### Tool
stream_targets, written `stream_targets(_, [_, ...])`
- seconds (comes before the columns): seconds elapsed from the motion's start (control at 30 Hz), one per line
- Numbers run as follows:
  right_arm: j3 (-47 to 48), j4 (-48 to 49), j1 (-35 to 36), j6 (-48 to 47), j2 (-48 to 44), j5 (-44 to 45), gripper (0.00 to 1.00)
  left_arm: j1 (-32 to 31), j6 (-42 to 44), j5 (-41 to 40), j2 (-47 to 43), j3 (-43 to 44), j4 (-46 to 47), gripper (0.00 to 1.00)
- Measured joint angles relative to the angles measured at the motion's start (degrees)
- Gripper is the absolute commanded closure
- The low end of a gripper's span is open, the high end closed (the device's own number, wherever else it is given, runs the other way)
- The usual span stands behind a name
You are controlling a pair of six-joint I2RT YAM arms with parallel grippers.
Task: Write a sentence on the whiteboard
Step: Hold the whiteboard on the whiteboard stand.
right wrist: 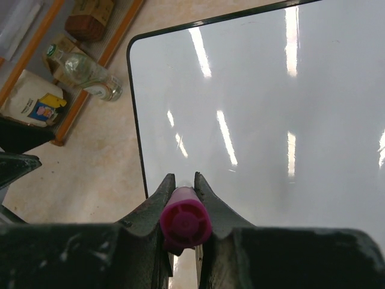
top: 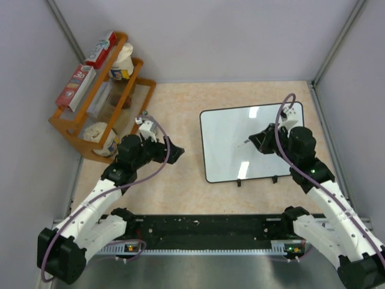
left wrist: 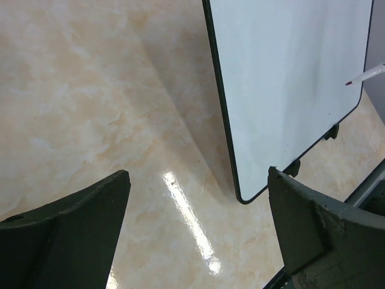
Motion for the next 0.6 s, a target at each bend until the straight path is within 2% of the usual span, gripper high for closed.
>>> stream_targets(0.2, [-3.0, 0.9, 0.0, 0.0, -5.8, -0.3, 1.00, 0.0, -0.4, -3.3, -6.1, -3.5, 1.9, 0.01])
stream_targets(0.37, [-3.0, 0.7, 0.0, 0.1, -10.3, -0.7, 1.00, 0.0, -1.8, -2.6, -6.3, -8.4, 3.0, 0.01])
stream_targets(0.6, [-3.4, -0.8, 0.0, 0.5, -13.4, -1.4, 1.00, 0.0, -2.3, -0.6, -7.3, -9.4, 3.8, 0.01])
